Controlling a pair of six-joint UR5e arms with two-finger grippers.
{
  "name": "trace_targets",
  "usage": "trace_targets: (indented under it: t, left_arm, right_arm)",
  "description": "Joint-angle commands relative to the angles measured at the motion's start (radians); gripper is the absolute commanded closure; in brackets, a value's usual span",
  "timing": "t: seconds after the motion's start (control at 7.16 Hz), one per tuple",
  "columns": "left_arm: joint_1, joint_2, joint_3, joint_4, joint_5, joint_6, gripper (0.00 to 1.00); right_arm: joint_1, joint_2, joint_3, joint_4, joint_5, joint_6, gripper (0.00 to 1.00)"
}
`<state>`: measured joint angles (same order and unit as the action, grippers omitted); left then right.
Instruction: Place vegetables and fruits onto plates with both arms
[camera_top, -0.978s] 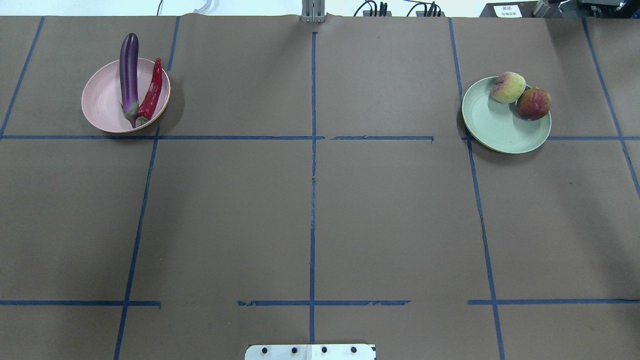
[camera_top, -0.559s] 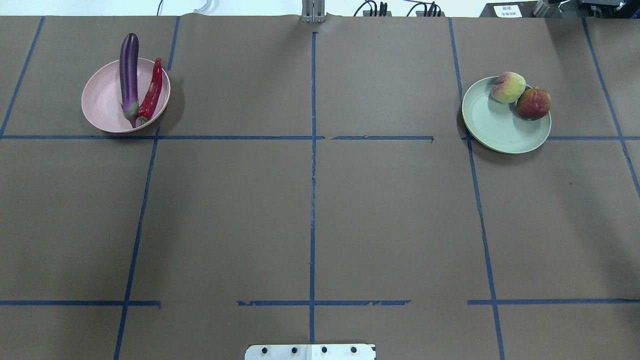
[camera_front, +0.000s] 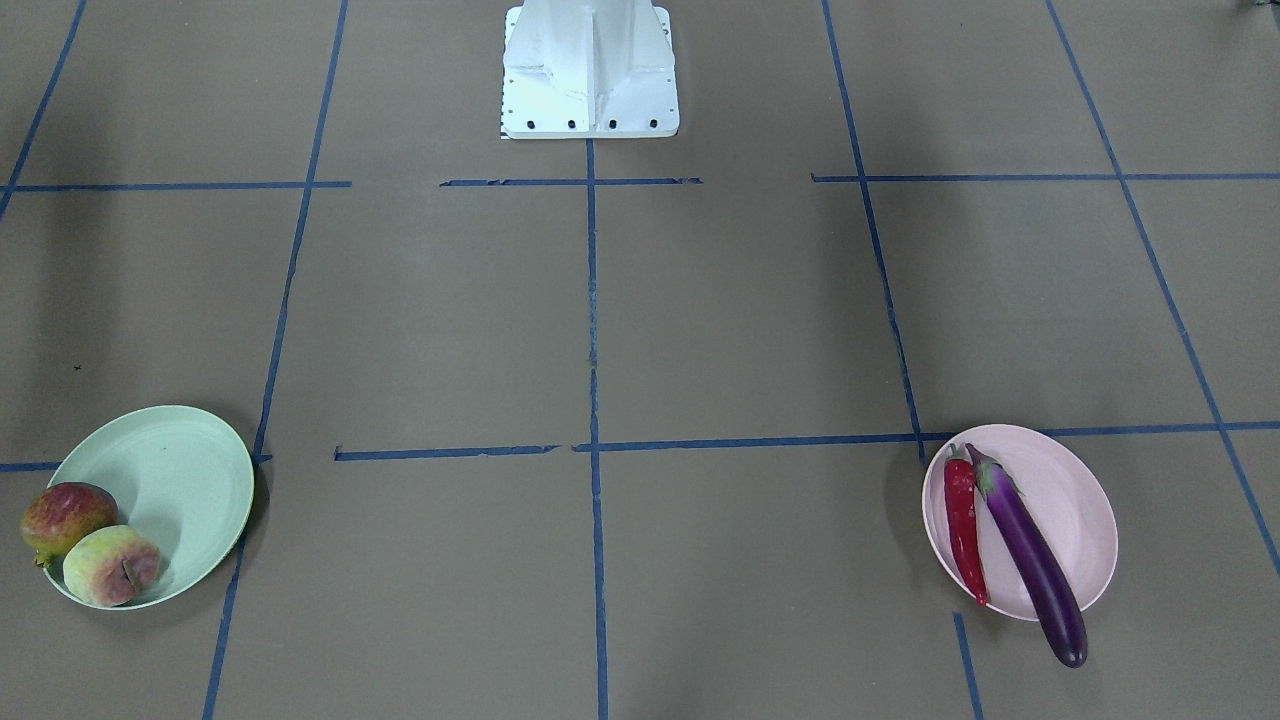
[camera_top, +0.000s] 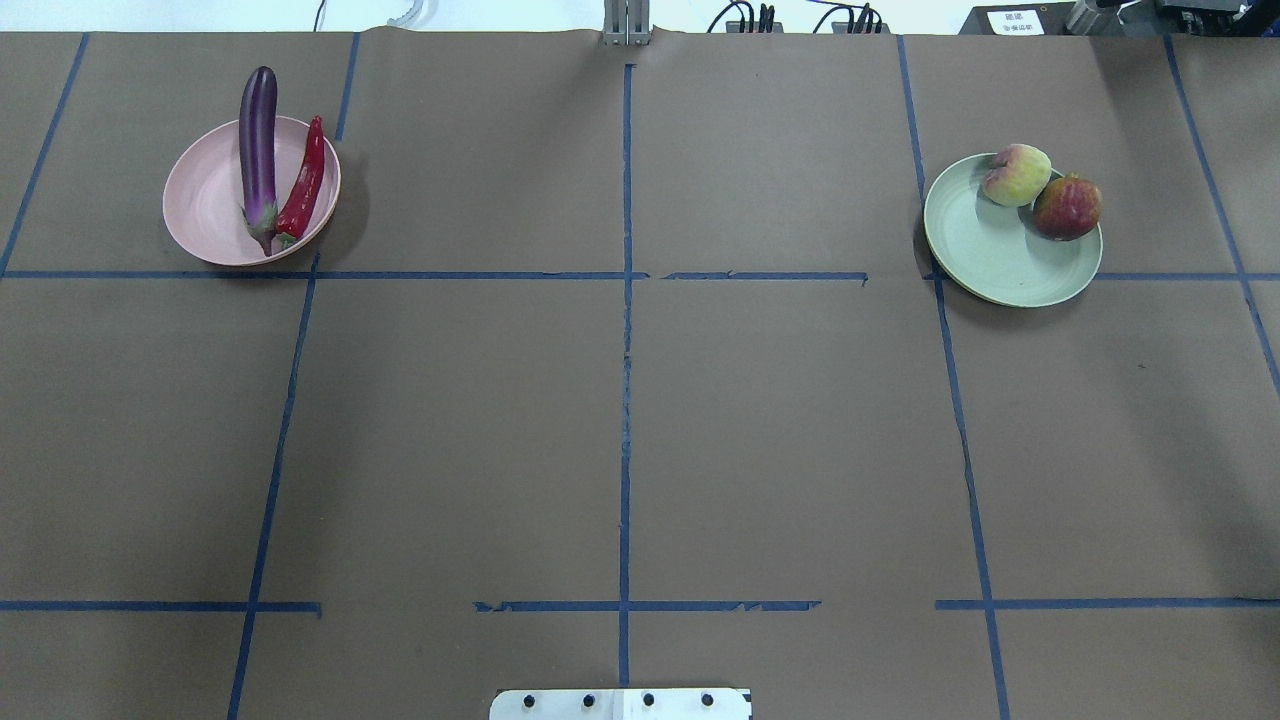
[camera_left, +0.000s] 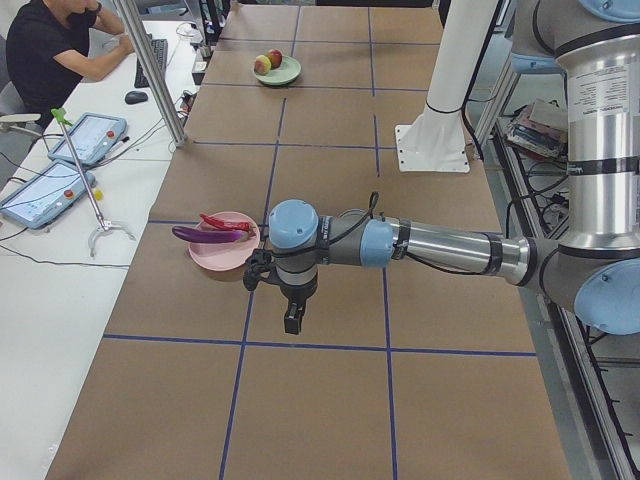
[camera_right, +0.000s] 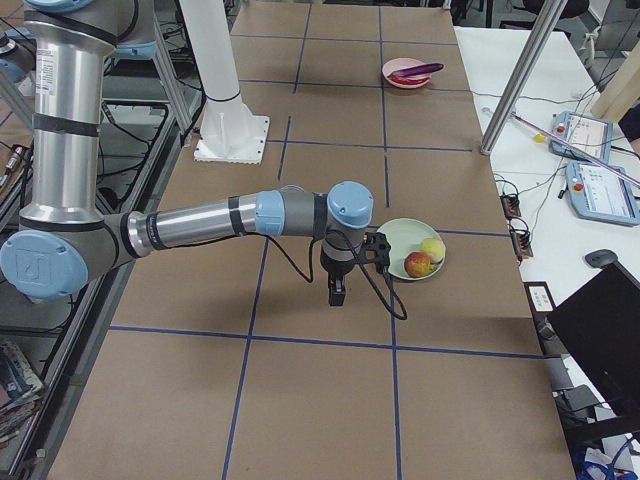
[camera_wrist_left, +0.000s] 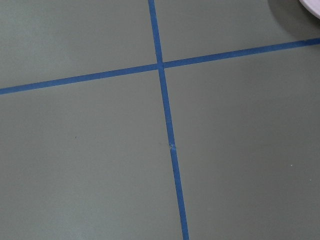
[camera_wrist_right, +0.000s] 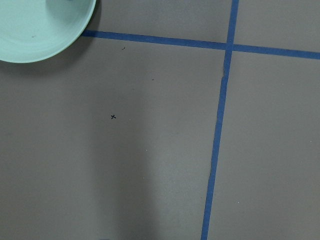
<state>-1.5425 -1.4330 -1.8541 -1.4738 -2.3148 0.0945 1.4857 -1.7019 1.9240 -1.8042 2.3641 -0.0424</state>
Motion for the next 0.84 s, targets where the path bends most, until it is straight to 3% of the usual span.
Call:
trace_targets:
  t: [0.0, 0.7]
  left_arm:
    - [0.002, 0.002, 0.022, 0.000, 0.008, 0.001, 0.00]
    - [0.002, 0.003, 0.035, -0.003, 0.011, 0.002, 0.00]
  right_arm:
    - [-0.001, 0.001, -0.003, 0.000, 0.000, -0.001, 0.00]
    - [-0.001, 0.001, -0.002, 0.002, 0.000, -0.001, 0.00]
